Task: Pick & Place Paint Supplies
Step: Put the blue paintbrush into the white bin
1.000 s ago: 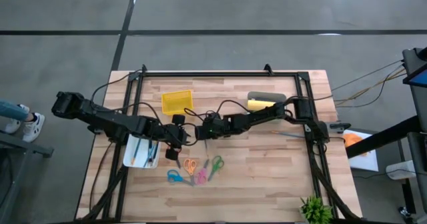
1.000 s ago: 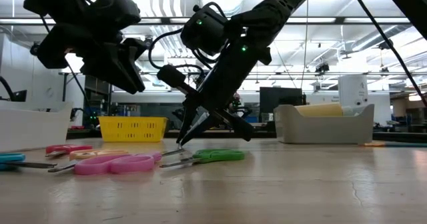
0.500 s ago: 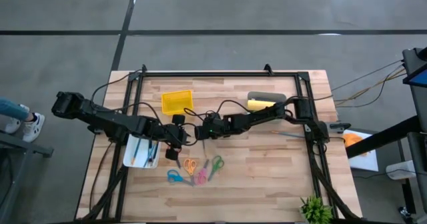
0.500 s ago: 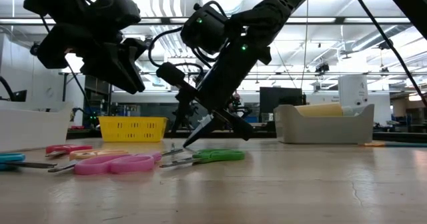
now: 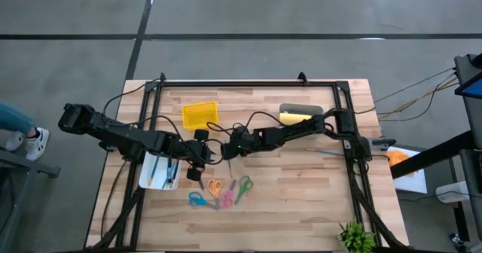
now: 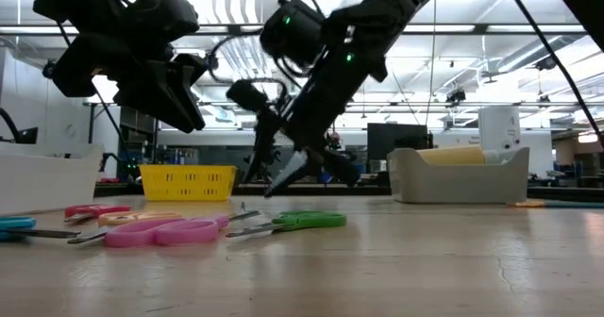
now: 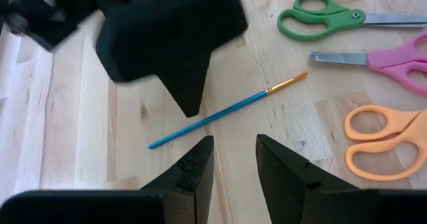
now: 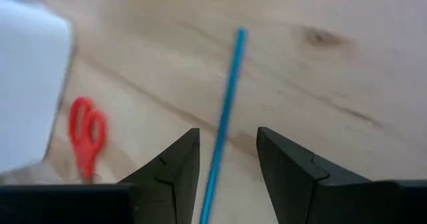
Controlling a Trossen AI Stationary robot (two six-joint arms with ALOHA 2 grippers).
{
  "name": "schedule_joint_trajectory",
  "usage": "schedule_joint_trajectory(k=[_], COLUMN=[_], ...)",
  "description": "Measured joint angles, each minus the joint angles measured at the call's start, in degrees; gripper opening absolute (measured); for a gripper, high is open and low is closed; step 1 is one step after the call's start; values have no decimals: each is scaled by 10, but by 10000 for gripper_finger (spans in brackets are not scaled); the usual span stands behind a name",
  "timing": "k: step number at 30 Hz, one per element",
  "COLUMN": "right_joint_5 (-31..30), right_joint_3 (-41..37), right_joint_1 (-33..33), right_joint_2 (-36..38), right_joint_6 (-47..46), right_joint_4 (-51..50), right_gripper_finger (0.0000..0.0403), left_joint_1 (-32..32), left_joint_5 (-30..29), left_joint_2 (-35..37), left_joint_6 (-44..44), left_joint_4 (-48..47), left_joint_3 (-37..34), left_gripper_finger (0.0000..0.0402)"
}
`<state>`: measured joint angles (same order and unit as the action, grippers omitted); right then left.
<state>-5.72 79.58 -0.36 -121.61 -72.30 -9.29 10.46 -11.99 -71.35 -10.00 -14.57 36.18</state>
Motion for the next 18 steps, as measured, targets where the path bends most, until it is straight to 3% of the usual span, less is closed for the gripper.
schedule_joint_trajectory(k=[6, 18], right_joint_5=[-19, -194], right_joint_3=[-18, -131], right_joint_1=[11, 96], right_joint_2=[44, 193], right_joint_6=[114, 284], right_joint_4=[5, 56], right_gripper_finger=[148, 148], left_joint_1=[0, 0], left_joint_5=[0, 0], left_joint_2=[0, 0], left_joint_6=[0, 0], left_joint_4=[0, -1], left_joint_3=[0, 0], left_gripper_finger=[111, 111])
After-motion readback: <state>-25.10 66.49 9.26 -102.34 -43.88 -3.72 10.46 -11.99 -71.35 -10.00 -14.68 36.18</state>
